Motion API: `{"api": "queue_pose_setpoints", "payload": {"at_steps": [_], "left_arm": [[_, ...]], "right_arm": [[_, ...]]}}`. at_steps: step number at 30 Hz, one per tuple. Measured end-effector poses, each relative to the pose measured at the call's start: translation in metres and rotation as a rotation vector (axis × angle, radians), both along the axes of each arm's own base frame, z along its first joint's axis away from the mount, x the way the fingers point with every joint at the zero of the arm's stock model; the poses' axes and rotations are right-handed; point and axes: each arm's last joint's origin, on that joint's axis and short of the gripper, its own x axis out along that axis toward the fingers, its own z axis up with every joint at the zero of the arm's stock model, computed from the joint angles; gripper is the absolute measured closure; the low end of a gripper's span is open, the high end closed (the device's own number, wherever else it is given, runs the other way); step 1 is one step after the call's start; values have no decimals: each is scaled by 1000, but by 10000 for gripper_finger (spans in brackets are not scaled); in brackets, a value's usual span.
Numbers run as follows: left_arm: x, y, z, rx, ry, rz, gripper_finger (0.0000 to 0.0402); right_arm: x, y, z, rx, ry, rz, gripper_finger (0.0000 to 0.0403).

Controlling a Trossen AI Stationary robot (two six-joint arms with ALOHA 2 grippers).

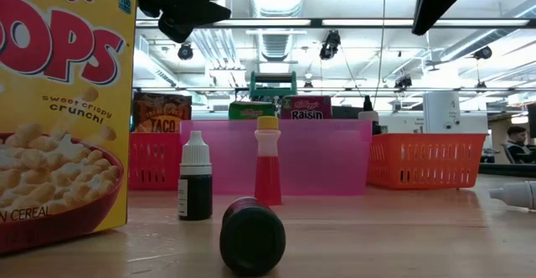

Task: Pick & Place Kitchen Items
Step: Put the small brown food coloring bottle into the orange bin

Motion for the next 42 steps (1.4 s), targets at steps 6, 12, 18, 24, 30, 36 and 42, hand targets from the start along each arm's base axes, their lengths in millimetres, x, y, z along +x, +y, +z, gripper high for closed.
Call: {"api": "queue_pose_setpoints", "payload": {"at_steps": [6, 12, 18, 24, 30, 36, 42], "left_arm": [[0, 0, 0, 5, 1, -1, 197], [-12, -2, 2, 15, 55, -15, 197], [-25, -7, 3, 52, 95, 118, 197], [-39, -25, 8, 55, 82, 87, 197], [-60, -47, 11, 51, 96, -16, 197], [-81, -45, 14, -6, 128, 45, 197], [-91, -41, 5, -60, 241, 76, 197]], "right_arm": [[-6, 12, 0, 16, -20, -3, 394], [-14, 24, -2, 29, -29, 5, 394], [-19, 29, -7, -20, -39, 23, 394], [-22, 29, -13, -31, -26, 20, 394], [-21, 29, -14, -58, -34, 25, 394], [-19, 31, -12, -7, -67, 28, 394], [-11, 38, -10, 56, -116, 105, 394]]}}
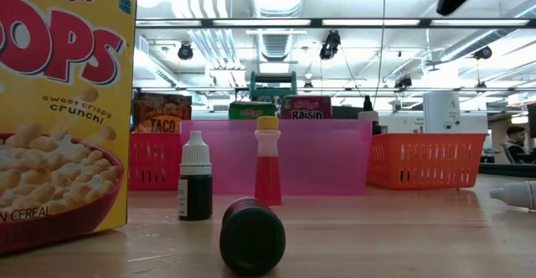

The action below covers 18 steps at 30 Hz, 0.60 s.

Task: Pick & Place Kitchen Items
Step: Put the small brown food coloring bottle into the orange bin

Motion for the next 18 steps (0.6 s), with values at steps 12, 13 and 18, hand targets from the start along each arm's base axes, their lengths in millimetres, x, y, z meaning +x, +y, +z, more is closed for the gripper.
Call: {"api": "queue_pose_setpoints", "payload": {"at_steps": [12, 13, 18], "left_arm": [[-1, 0, -2, 10, 22, -1, 197], [-1, 0, -2, 11, 22, -1, 197], [-1, 0, -2, 11, 22, -1, 197]], "right_arm": [[9, 9, 6, 130, -51, 79, 394], [9, 9, 7, 138, -57, 70, 394], [15, 1, 8, 225, -72, -87, 394]]}}
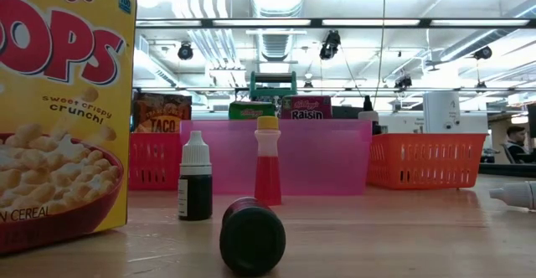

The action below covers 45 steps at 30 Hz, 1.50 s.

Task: Pick & Place Kitchen Items
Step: Put the small brown food coloring bottle into the orange bin

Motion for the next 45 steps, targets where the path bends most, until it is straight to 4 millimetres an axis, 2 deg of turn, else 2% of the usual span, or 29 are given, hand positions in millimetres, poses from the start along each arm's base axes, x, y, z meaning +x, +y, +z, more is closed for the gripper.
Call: {"api": "queue_pose_setpoints", "payload": {"at_steps": [5, 14, 24, 32, 37, 45], "left_arm": [[0, 0, 0, 1, 0, 0, 197], [0, 0, 0, 1, 0, 0, 197], [0, 0, 0, 2, 0, 1, 197], [0, 0, 0, 2, 0, 1, 197], [0, 0, 0, 2, 1, 1, 197], [0, 0, 0, 2, 0, 0, 197]], "right_arm": [[9, -5, -7, 66, 53, -47, 376], [22, 1, -34, 123, 162, -121, 317], [37, 6, -73, 206, 337, -182, 276], [45, 9, -96, 217, 427, -191, 261], [47, 6, -101, 211, 442, -212, 262], [51, 0, -102, 209, 439, -215, 290]]}}
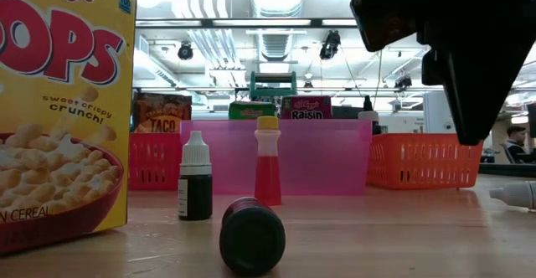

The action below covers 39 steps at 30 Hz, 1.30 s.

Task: Pick & Place Kitchen Items
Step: Put the small brown food coloring bottle into the orange bin

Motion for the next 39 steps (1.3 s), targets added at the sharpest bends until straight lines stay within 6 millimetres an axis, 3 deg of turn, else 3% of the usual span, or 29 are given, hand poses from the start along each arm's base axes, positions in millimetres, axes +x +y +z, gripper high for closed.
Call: {"api": "queue_pose_setpoints", "payload": {"at_steps": [12, 31, 39], "left_arm": [[0, 0, 0, 0, 0, 0, 197], [0, 0, 0, 0, 0, 1, 197], [0, 0, 0, 0, 0, 0, 197]], "right_arm": [[-5, -1, -1, 0, 61, -9, 321], [-8, -3, -4, -15, 88, -42, 285], [-8, -3, -5, -35, 74, -54, 296]]}}
